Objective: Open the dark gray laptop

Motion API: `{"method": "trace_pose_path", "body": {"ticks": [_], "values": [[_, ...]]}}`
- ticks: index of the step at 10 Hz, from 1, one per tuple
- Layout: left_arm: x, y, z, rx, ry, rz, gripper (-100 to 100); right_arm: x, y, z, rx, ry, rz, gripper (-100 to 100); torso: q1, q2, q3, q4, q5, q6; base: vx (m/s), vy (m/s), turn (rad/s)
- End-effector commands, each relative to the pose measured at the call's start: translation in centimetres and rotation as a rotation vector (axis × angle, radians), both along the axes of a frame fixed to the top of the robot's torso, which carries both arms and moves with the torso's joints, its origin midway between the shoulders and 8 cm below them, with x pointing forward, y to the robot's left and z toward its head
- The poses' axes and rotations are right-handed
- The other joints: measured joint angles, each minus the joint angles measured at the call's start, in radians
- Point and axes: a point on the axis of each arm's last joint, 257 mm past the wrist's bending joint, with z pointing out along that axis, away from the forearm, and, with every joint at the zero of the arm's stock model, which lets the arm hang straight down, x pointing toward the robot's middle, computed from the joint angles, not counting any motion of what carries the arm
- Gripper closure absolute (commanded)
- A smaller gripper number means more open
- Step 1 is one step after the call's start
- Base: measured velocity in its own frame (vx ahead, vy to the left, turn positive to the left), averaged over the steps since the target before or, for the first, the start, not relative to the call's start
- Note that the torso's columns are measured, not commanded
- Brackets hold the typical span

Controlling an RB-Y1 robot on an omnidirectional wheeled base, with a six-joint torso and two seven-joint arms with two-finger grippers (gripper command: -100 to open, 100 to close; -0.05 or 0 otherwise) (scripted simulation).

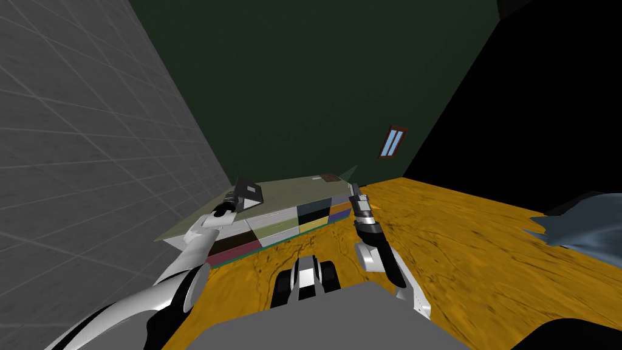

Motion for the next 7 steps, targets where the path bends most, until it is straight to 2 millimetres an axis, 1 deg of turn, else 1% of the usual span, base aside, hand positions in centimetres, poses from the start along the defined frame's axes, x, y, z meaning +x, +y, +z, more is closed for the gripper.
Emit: {"method": "trace_pose_path", "body": {"ticks": [1, 3, 4, 5, 6, 7], "values": [[0.2, -0.8, -1.5, -0.080, -0.007, 0.003, 100, 0.0, 0.0, 0.0, 0.000, 0.000, 0.000, 0, 0.000, 0.001, 0.000, 0.001, -0.001, 0.000, -0.023, 0.079, -0.016], [0.5, -1.7, -2.7, -0.159, -0.018, 0.005, 100, 0.0, 0.0, 0.0, 0.000, 0.000, 0.000, 0, 0.007, 0.005, 0.003, 0.002, 0.001, -0.001, -0.028, 0.181, -0.028], [0.6, -2.2, -3.3, -0.199, -0.024, 0.006, 100, 0.0, 0.0, 0.0, 0.000, 0.000, 0.000, 0, 0.005, 0.006, 0.003, 0.003, 0.001, -0.002, -0.040, 0.176, -0.003], [0.9, -3.2, -4.5, -0.278, -0.034, 0.009, 100, 0.0, 0.0, 0.0, 0.000, 0.000, 0.000, 0, 0.000, 0.006, 0.004, 0.003, 0.000, -0.002, -0.051, 0.180, -0.007], [1.0, -3.7, -5.1, -0.317, -0.039, 0.011, 100, 0.0, 0.0, 0.0, 0.000, 0.000, 0.000, 0, -0.002, 0.006, 0.004, 0.002, -0.001, -0.001, -0.036, 0.187, -0.048], [1.2, -4.8, -6.3, -0.396, -0.048, 0.014, 100, 0.0, 0.0, 0.0, 0.000, 0.000, 0.000, 0, 0.000, 0.003, 0.002, -0.001, 0.002, -0.003, -0.073, 0.203, -0.031]]}}
